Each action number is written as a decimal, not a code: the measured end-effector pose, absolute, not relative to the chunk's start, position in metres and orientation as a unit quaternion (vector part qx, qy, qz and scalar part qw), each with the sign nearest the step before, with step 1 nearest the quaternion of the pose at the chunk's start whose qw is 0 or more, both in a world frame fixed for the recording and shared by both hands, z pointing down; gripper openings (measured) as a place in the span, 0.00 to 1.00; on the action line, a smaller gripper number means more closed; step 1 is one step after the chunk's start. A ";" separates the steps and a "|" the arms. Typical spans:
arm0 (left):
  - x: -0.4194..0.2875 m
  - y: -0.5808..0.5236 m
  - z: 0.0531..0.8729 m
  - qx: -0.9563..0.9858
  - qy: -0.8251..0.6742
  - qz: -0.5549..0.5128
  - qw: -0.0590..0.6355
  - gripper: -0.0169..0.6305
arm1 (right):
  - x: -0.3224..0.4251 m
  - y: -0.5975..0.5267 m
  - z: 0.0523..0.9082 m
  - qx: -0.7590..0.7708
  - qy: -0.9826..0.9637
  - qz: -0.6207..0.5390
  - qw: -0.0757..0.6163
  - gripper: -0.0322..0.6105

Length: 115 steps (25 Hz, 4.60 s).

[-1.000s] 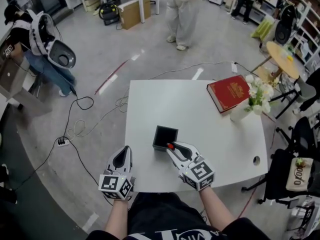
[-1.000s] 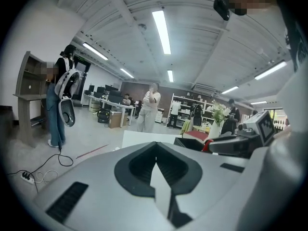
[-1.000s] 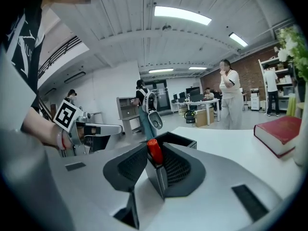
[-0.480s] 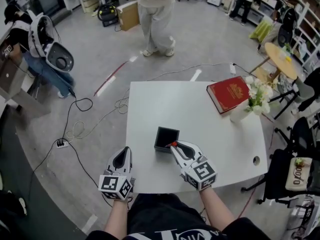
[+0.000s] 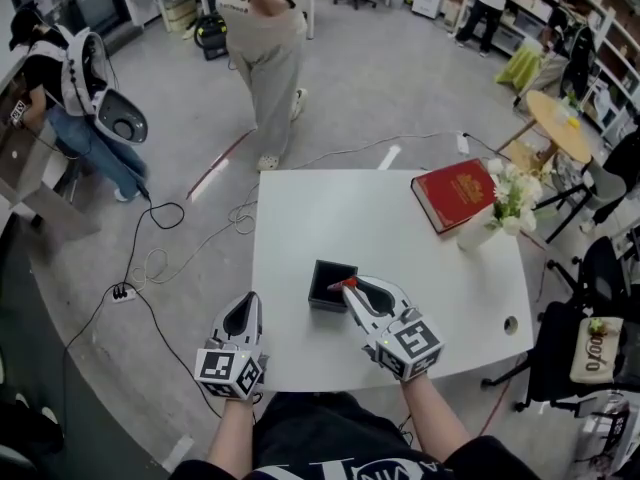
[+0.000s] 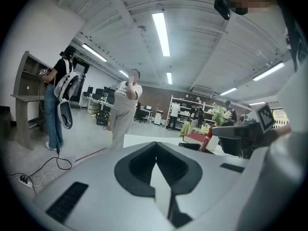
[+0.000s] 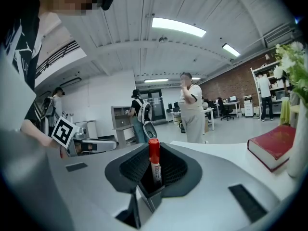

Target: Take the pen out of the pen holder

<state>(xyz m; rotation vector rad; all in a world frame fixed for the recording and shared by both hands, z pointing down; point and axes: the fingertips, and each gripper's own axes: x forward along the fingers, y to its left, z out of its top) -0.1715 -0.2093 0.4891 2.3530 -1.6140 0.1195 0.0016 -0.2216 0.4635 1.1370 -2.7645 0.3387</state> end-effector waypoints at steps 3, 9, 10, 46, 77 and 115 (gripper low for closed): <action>-0.170 -0.212 0.486 0.818 -0.557 0.041 0.141 0.02 | 0.004 -0.223 0.454 0.381 -0.916 0.112 0.057 0.16; -0.163 -0.217 0.483 0.822 -0.551 0.039 0.136 0.02 | 0.014 -0.223 0.440 0.389 -0.915 0.106 0.036 0.16; -0.163 -0.217 0.482 0.823 -0.551 0.039 0.134 0.03 | 0.015 -0.223 0.437 0.390 -0.914 0.105 0.033 0.16; -0.148 -0.237 0.452 0.846 -0.522 0.013 0.108 0.02 | 0.058 -0.214 0.377 0.450 -0.890 0.071 -0.032 0.16; -0.147 -0.238 0.453 0.846 -0.521 0.012 0.112 0.02 | 0.086 -0.209 0.417 0.494 -0.864 0.092 0.015 0.16; -0.172 -0.217 0.469 0.831 -0.541 0.019 0.126 0.03 | 0.084 -0.189 0.477 0.499 -0.854 0.125 0.082 0.16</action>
